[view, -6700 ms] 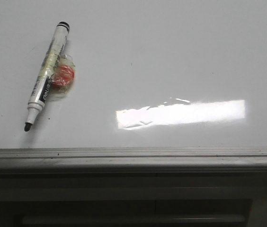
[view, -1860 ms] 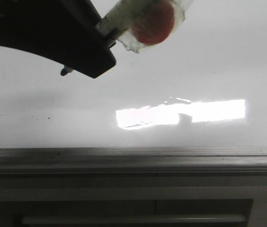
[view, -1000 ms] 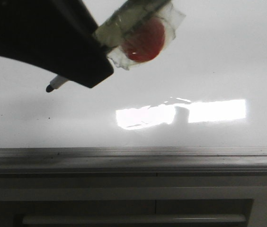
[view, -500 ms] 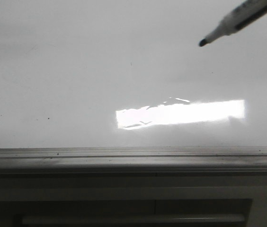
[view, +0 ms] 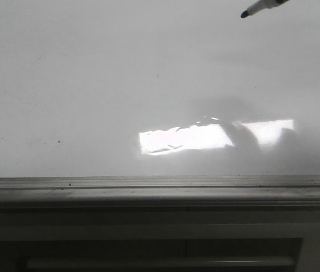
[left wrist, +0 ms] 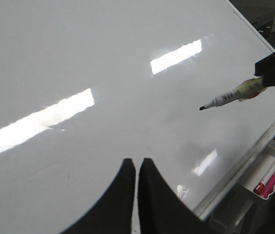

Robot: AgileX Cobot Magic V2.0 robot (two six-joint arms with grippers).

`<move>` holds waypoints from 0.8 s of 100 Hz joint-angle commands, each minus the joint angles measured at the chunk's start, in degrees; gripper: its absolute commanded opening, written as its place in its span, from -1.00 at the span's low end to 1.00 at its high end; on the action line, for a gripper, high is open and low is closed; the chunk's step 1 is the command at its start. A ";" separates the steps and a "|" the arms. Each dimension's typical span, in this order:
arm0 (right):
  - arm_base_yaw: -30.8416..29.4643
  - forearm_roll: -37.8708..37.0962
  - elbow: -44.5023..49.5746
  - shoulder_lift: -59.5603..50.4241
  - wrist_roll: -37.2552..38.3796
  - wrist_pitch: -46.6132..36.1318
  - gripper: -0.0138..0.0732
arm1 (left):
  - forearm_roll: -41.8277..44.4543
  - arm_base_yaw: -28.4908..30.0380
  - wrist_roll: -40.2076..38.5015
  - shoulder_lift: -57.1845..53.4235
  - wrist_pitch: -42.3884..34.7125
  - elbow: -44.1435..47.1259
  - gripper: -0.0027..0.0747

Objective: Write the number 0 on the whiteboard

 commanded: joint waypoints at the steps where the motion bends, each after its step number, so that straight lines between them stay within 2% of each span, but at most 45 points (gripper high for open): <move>1: -0.31 0.03 -3.25 3.53 -0.03 -4.87 -0.79 | -1.25 0.42 -1.04 0.33 -6.17 -0.77 -0.98; 30: -0.31 -0.35 -7.45 11.93 -0.03 -5.86 -0.79 | -2.00 0.42 -1.04 0.33 -6.14 -0.41 -0.98; 80: -0.31 -2.17 -8.41 18.10 -0.03 -8.35 -0.79 | -2.00 0.42 -1.04 0.33 -6.14 -0.41 -0.98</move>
